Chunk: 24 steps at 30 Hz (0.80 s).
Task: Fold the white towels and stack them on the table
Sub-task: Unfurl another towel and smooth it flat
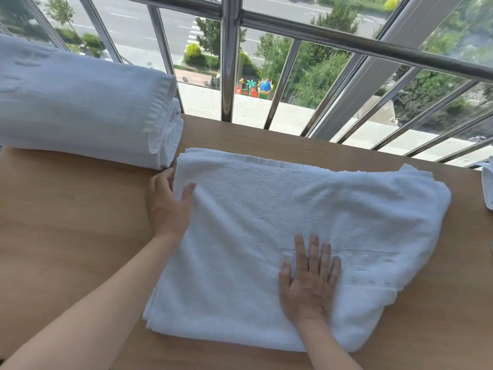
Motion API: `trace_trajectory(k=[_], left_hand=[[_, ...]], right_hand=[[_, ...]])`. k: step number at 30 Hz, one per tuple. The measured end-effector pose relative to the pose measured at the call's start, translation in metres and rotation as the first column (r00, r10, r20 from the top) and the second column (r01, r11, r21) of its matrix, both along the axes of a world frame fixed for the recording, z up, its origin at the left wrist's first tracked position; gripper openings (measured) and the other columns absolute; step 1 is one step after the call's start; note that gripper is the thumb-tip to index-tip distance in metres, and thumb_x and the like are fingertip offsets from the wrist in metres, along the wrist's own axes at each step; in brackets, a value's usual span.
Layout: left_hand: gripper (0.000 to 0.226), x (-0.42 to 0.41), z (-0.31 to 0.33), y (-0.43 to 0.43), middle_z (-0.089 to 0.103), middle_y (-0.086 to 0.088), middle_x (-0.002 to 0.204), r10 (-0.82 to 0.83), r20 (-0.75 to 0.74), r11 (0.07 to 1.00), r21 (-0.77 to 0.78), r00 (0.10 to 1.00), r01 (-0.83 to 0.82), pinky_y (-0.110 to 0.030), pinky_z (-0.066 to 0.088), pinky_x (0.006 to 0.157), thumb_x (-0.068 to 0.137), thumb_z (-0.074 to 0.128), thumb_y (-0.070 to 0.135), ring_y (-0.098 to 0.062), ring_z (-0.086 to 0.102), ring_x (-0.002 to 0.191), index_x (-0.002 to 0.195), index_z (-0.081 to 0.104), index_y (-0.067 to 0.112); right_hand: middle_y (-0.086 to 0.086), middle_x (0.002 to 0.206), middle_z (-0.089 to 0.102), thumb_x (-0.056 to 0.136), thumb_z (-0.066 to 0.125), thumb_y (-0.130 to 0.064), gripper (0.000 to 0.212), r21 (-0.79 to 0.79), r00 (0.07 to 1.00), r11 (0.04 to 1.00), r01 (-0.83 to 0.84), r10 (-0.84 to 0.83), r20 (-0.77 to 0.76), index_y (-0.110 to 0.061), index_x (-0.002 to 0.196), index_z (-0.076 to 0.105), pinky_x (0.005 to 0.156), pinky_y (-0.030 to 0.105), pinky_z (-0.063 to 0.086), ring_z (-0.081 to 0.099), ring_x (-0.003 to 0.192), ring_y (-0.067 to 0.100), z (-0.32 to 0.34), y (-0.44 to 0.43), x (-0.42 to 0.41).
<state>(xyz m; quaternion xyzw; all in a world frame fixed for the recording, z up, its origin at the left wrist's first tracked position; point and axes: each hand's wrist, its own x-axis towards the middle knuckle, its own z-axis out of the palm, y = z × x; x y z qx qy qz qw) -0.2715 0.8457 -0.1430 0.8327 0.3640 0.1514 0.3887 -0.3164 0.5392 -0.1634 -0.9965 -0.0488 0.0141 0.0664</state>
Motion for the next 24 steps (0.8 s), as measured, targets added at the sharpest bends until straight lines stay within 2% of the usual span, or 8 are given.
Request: trace_trajectory(k=[3, 6, 9, 13, 16, 18, 21, 24], left_hand=[[0.052, -0.043, -0.006, -0.051, 0.045, -0.004, 0.153, -0.377, -0.077, 0.883, 0.272, 0.923, 0.383, -0.041, 0.028, 0.114, 0.099, 0.049, 0.043, -0.024, 0.035, 0.146, 0.144, 0.051, 0.016], [0.063, -0.069, -0.019, -0.075, 0.016, -0.001, 0.168, -0.583, -0.336, 0.667, 0.321, 0.739, 0.672, -0.046, 0.013, 0.124, 0.100, 0.032, 0.054, -0.024, 0.007, 0.156, 0.157, 0.033, 0.028], [0.066, -0.059, -0.020, -0.070, -0.001, 0.003, 0.169, -0.553, -0.451, 0.637, 0.313, 0.700, 0.705, -0.046, 0.002, 0.125, 0.099, 0.021, 0.056, -0.021, -0.008, 0.155, 0.160, 0.013, 0.033], [0.069, -0.053, -0.018, -0.080, -0.005, 0.000, 0.169, -0.538, -0.495, 0.641, 0.285, 0.683, 0.712, -0.047, -0.003, 0.125, 0.099, 0.019, 0.056, -0.024, -0.013, 0.155, 0.161, 0.008, 0.030], [0.072, -0.049, -0.014, -0.107, -0.006, -0.003, 0.169, -0.582, -0.492, 0.613, 0.258, 0.647, 0.747, -0.047, -0.004, 0.125, 0.098, 0.018, 0.056, -0.026, -0.013, 0.155, 0.161, 0.004, 0.023], [0.070, -0.043, -0.009, -0.137, -0.002, -0.003, 0.168, -0.679, -0.459, 0.533, 0.230, 0.574, 0.814, -0.046, -0.003, 0.124, 0.098, 0.019, 0.056, -0.027, -0.008, 0.155, 0.161, 0.013, 0.024], [0.067, -0.036, -0.007, -0.191, -0.003, 0.001, 0.168, -0.802, -0.430, 0.372, 0.185, 0.415, 0.910, -0.043, -0.005, 0.125, 0.100, 0.015, 0.059, -0.023, -0.013, 0.154, 0.161, 0.014, 0.031], [0.065, -0.025, -0.005, -0.245, -0.012, 0.007, 0.167, -0.871, -0.368, 0.296, 0.134, 0.325, 0.946, -0.036, -0.012, 0.124, 0.101, 0.011, 0.062, -0.015, -0.022, 0.152, 0.160, 0.002, 0.037]], right_hand=[[0.007, 0.165, 0.023, 0.092, 0.033, -0.047, 0.068, -0.012, 1.000, 1.000, 0.009, -0.010, -0.018, -0.026, 0.157, 0.031, 0.120, 0.061, 0.015, 0.018, 0.152, 0.035, 0.000, -0.001, 0.000], [0.007, 0.166, 0.022, 0.092, 0.033, -0.047, 0.069, -0.013, 0.999, 1.000, 0.010, -0.011, -0.030, -0.026, 0.157, 0.030, 0.120, 0.061, 0.015, 0.018, 0.152, 0.034, -0.002, 0.001, 0.001], [0.005, 0.167, 0.019, 0.093, 0.031, -0.048, 0.068, -0.023, 0.999, 1.000, 0.019, -0.020, -0.047, -0.027, 0.158, 0.027, 0.121, 0.059, 0.012, 0.015, 0.153, 0.033, -0.001, 0.002, 0.002], [0.004, 0.167, 0.014, 0.095, 0.023, -0.050, 0.067, -0.006, 0.993, 0.999, 0.032, -0.032, -0.115, -0.028, 0.159, 0.023, 0.123, 0.056, 0.005, 0.010, 0.154, 0.030, 0.009, 0.007, 0.003], [0.008, 0.155, 0.043, 0.096, 0.027, -0.046, 0.062, 0.138, 0.995, 0.989, 0.048, -0.035, -0.095, -0.020, 0.149, 0.048, 0.118, 0.051, 0.020, 0.037, 0.144, 0.033, 0.027, -0.001, 0.013], [0.009, 0.138, 0.056, 0.095, 0.033, -0.039, 0.053, 0.247, 0.997, 0.966, 0.071, -0.063, -0.038, -0.014, 0.135, 0.057, 0.108, 0.048, 0.034, 0.051, 0.128, 0.032, 0.041, -0.019, 0.023], [0.009, 0.122, 0.059, 0.094, 0.046, -0.026, 0.036, 0.300, 0.972, 0.938, 0.172, -0.210, 0.101, -0.011, 0.123, 0.062, 0.096, 0.046, 0.037, 0.053, 0.112, 0.030, 0.059, -0.062, 0.046], [0.017, 0.124, 0.057, 0.094, 0.058, -0.012, 0.030, 0.385, 0.891, 0.834, 0.394, -0.450, 0.062, -0.005, 0.123, 0.060, 0.097, 0.048, 0.036, 0.050, 0.115, 0.038, 0.067, -0.116, 0.077]])
